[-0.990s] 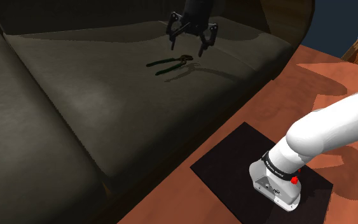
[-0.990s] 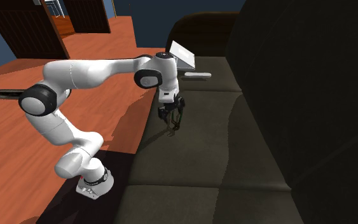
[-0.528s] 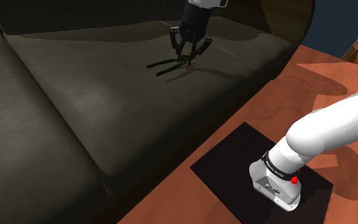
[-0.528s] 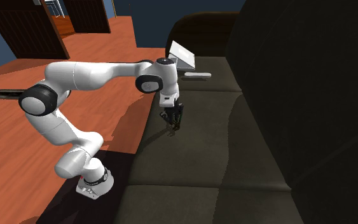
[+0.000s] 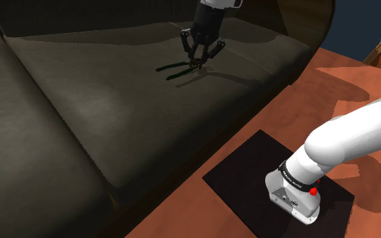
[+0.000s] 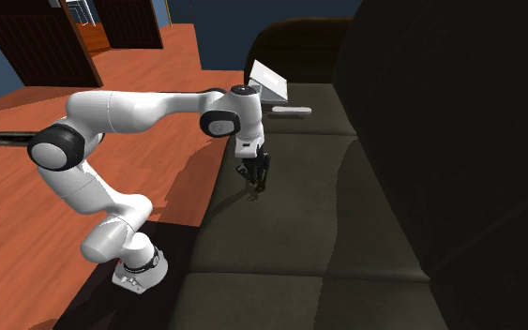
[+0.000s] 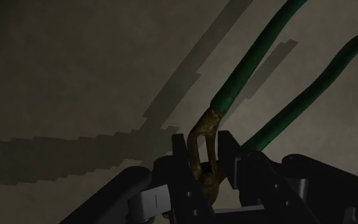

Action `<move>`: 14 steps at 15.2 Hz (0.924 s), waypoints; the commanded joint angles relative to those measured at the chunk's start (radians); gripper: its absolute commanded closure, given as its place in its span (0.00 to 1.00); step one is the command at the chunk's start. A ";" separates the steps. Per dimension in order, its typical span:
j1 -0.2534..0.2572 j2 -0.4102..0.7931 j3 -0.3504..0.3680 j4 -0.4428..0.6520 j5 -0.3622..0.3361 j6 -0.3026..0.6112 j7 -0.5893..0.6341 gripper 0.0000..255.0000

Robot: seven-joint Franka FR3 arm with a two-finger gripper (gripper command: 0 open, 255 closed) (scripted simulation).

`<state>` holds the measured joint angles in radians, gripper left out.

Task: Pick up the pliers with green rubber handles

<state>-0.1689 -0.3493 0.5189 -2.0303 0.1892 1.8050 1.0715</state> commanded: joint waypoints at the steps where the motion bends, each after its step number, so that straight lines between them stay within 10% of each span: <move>1: -0.001 0.001 -0.001 0.013 -0.001 -0.013 0.001 1.00; 14: -0.012 0.037 -0.009 0.220 -0.023 -0.186 0.019 1.00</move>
<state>-0.1801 -0.3186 0.5091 -1.8293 0.1686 1.6321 1.0874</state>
